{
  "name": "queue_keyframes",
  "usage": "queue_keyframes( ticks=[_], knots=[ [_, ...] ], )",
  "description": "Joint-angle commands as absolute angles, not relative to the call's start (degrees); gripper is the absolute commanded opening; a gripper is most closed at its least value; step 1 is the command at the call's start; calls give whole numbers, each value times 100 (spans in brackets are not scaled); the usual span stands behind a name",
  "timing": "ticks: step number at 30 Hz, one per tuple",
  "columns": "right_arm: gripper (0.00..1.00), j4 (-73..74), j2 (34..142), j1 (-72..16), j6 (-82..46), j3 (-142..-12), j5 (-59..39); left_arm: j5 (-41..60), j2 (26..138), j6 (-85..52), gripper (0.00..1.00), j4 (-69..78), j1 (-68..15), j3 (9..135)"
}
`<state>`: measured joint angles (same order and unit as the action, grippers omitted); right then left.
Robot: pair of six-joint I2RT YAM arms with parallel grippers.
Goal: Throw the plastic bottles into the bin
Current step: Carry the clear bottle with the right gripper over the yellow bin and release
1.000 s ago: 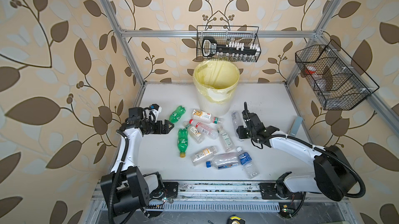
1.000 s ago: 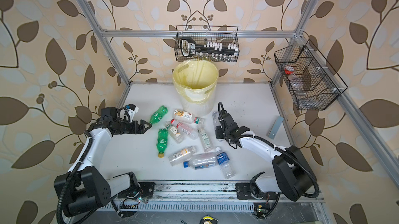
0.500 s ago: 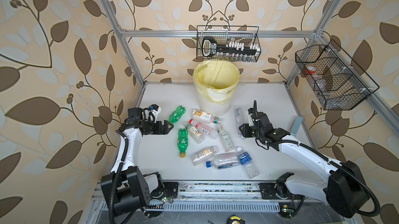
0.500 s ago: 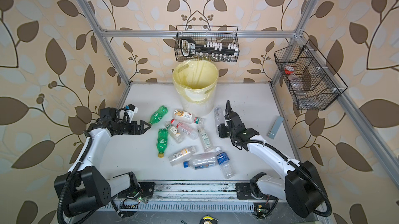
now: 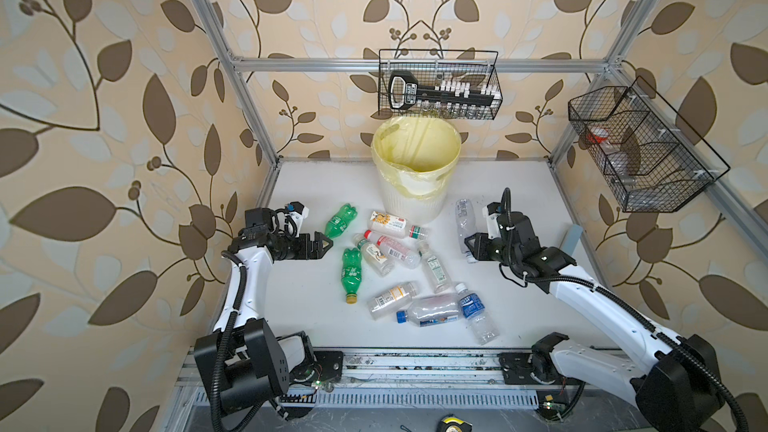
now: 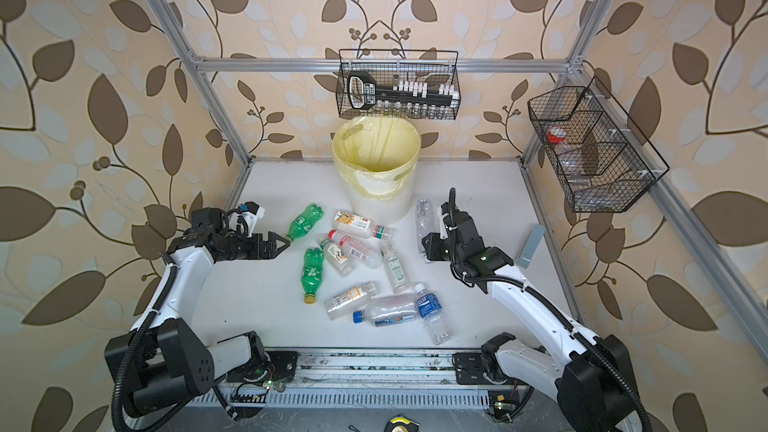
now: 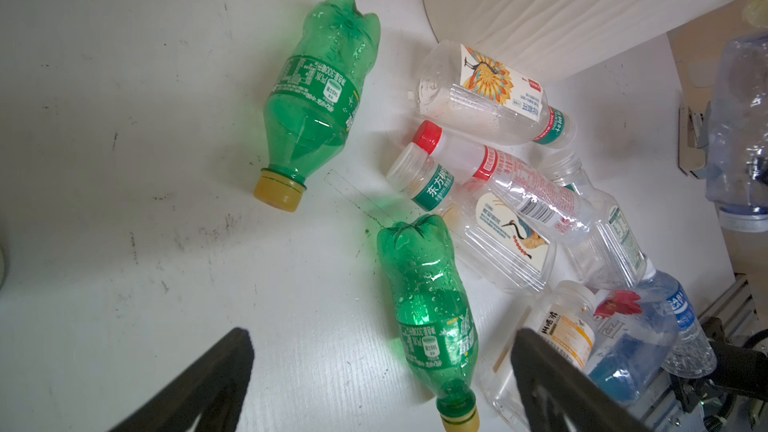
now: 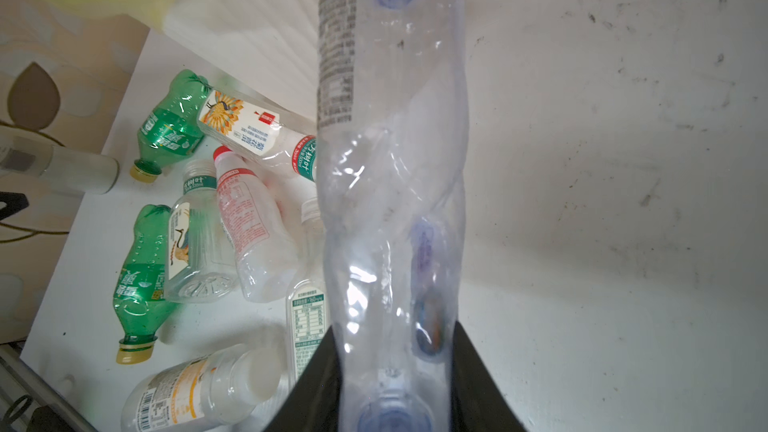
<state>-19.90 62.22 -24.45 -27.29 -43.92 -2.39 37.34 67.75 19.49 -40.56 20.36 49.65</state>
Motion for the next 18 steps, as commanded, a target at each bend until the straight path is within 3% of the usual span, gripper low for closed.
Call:
queue_keyframes(
  ticks=[1,18],
  knots=[
    [36,-2135,6085,-2408,-2815,-4827,-398,3920,6776,2109,99,-4175,2099,5177],
    [36,-2577,6334,-2324,-2663,-6792,-399,3999,6715,2111,99,-4245,2174,5194]
  ],
)
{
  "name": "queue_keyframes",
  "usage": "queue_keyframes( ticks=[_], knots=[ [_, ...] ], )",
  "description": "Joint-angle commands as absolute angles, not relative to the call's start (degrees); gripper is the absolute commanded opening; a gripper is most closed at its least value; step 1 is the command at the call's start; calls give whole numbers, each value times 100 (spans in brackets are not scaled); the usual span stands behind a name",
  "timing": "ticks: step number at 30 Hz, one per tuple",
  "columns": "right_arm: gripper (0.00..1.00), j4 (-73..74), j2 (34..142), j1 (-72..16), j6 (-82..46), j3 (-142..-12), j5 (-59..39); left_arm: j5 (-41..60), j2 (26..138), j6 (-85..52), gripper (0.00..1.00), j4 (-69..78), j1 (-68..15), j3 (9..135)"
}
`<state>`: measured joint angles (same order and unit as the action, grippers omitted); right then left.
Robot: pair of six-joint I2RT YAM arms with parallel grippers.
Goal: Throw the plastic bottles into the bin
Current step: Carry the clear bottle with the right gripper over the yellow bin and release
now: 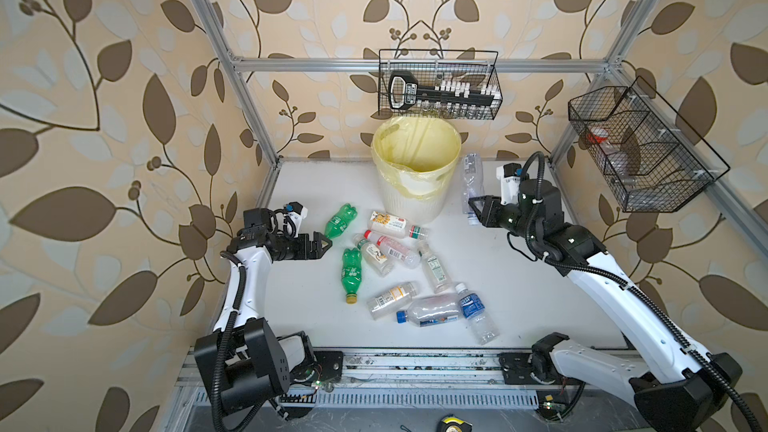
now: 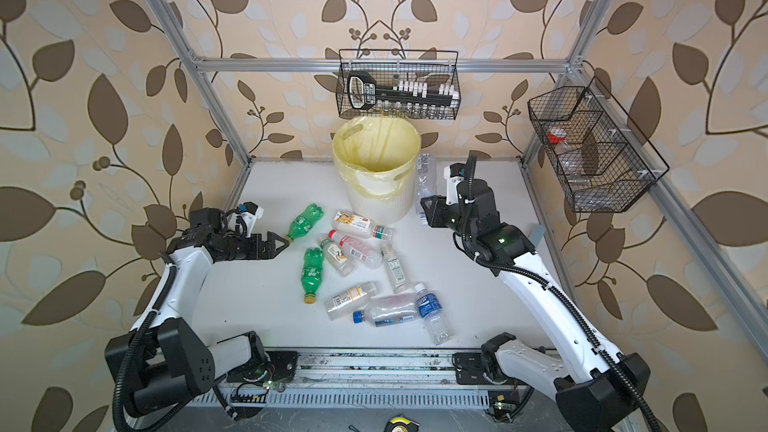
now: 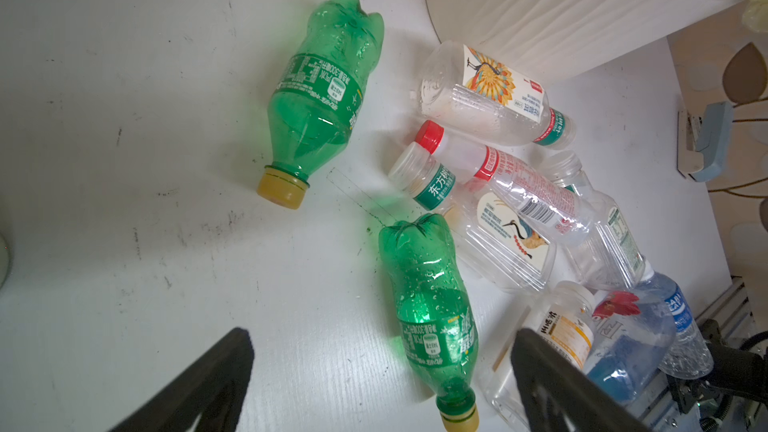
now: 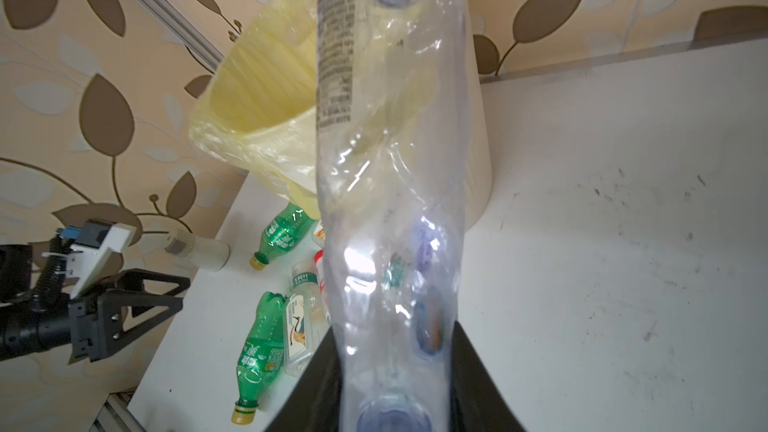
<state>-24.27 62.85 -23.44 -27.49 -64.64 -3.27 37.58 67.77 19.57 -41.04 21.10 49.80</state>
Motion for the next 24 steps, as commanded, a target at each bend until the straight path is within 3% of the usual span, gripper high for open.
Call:
queue_keyframes(
  ticks=[1,15,24],
  knots=[
    [36,-2592,6346,-2325,-2609,-6893,-401,3999,6715,2117,99,-4245,2172,5193],
    [37,-2490,6473,-2321,-2303,-7509,-221,4125,6688,2136,99,-4280,2302,5194],
    [36,-1932,8070,-2329,-2676,-9242,-696,4123,6680,2131,99,-4289,2355,5202]
  ],
)
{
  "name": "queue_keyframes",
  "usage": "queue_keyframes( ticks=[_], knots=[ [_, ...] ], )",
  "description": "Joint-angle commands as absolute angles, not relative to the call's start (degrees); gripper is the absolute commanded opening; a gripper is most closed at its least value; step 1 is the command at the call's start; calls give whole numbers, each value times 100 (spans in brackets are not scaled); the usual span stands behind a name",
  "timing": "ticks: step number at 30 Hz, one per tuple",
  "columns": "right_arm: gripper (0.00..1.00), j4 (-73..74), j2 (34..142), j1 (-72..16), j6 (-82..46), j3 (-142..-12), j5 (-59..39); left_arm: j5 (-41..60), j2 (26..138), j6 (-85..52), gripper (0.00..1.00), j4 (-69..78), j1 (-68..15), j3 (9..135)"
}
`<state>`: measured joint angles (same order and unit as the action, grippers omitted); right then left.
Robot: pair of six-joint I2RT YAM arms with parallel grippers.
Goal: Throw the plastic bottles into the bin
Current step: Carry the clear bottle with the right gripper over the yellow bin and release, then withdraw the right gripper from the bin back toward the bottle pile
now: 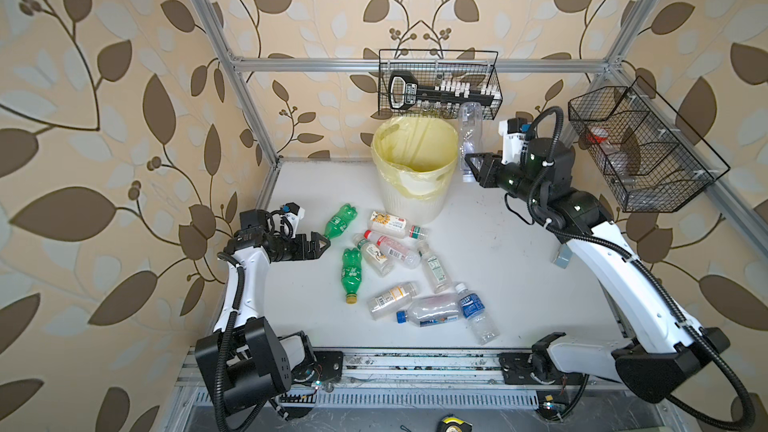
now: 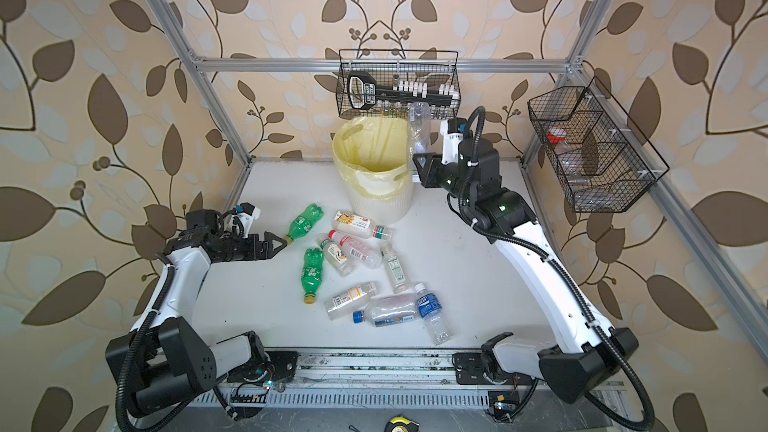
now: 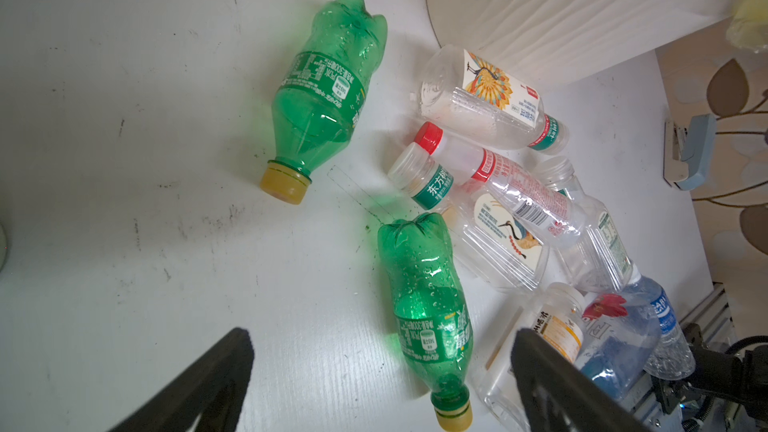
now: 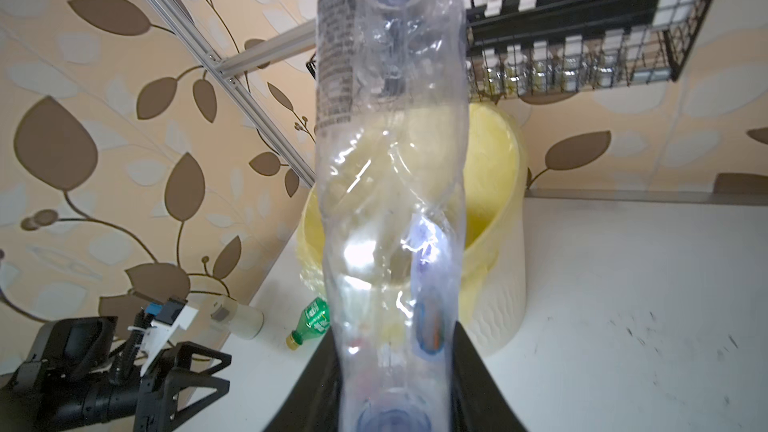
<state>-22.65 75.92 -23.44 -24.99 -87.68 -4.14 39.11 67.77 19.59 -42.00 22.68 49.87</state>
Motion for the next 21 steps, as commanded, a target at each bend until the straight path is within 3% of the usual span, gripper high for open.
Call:
queue_keyframes(
  ticks=[1,2,4,6,9,12,21],
  knots=[
    [36,-1883,8384,-2337,-2748,-9550,-726,4123,6679,2131,99,-4289,2364,5203],
    [39,-1878,8681,-2353,-2772,-9871,-784,4131,6680,2131,99,-4289,2382,5194],
    [65,-2349,9361,-2404,-2632,-10821,-710,4140,6680,2131,99,-4282,2390,5190],
    [74,-3251,9998,-2571,-2344,-11975,-120,4151,6673,2160,99,-4310,2399,5194],
    [100,-4161,10577,-2722,-2062,-13155,-23,4221,6563,2191,99,-4312,2426,5170],
    [100,-3858,10195,-2744,-2055,-12600,-191,4246,6478,2206,99,-4215,2430,5089],
    [100,-2380,7976,-2637,-2188,-9302,-402,4167,6574,2241,99,-4254,2437,5115]
  ],
)
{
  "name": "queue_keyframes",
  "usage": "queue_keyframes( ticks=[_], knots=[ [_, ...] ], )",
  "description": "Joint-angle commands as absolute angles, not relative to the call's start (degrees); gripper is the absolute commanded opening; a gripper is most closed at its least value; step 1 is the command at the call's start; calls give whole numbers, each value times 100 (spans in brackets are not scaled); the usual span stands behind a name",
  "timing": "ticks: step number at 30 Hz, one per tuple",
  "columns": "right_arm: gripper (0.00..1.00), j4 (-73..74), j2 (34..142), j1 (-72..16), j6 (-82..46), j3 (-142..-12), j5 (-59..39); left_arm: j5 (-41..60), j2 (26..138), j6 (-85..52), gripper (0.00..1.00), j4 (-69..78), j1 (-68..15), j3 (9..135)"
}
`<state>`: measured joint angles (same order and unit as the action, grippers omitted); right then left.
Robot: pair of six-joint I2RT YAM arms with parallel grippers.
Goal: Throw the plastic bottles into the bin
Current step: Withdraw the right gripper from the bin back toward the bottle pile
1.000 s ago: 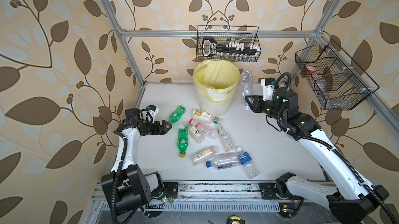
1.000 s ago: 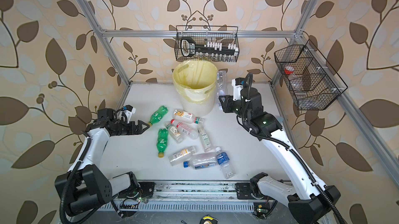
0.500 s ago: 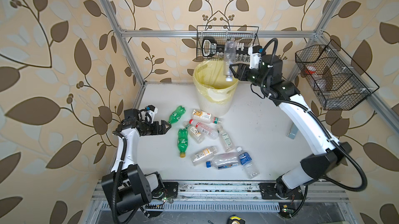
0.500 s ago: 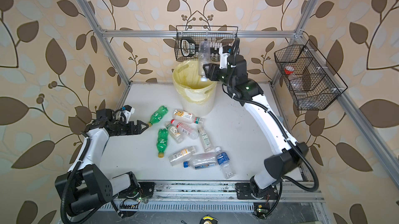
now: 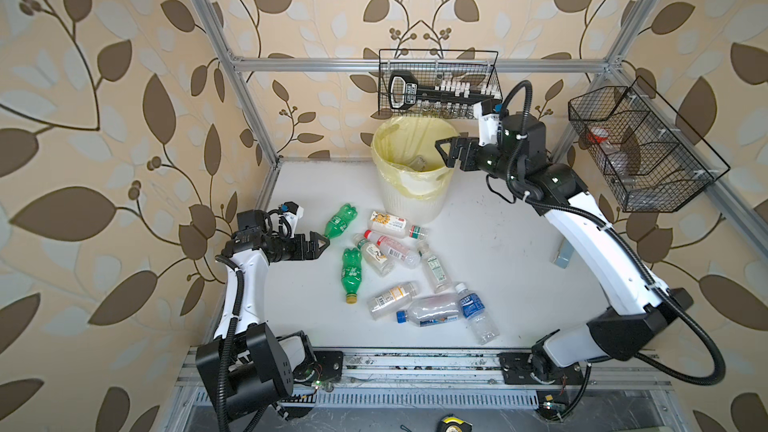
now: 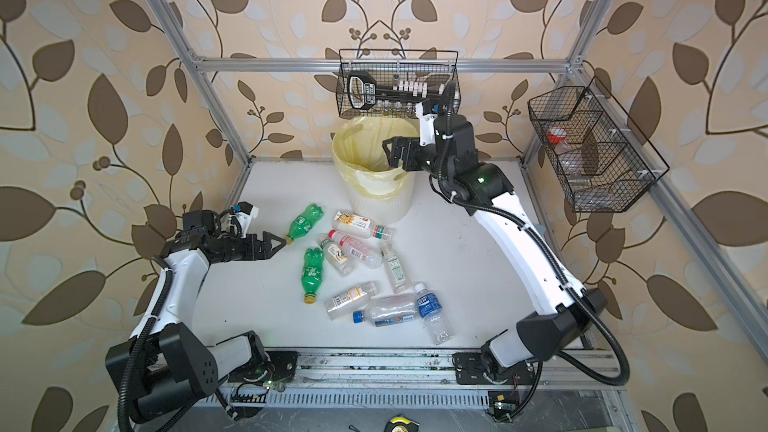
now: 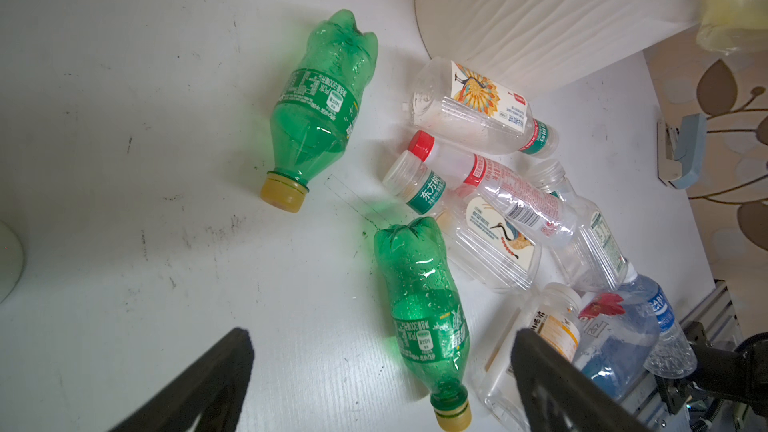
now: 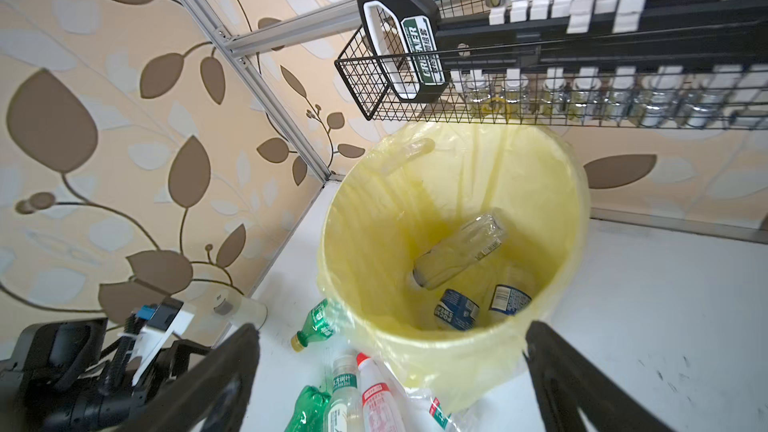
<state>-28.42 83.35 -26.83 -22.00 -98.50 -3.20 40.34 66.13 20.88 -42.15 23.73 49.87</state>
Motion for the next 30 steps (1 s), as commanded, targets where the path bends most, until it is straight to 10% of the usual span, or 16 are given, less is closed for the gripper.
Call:
queue_keyframes(
  ticks=[1,30],
  knots=[
    [100,-2360,7840,-2611,-2225,-9079,-419,4167,6579,2241,99,-4254,2443,5115],
    [100,-2986,4922,-2400,-2842,-4994,-526,4017,6847,2521,99,-4892,2522,5429]
  ],
)
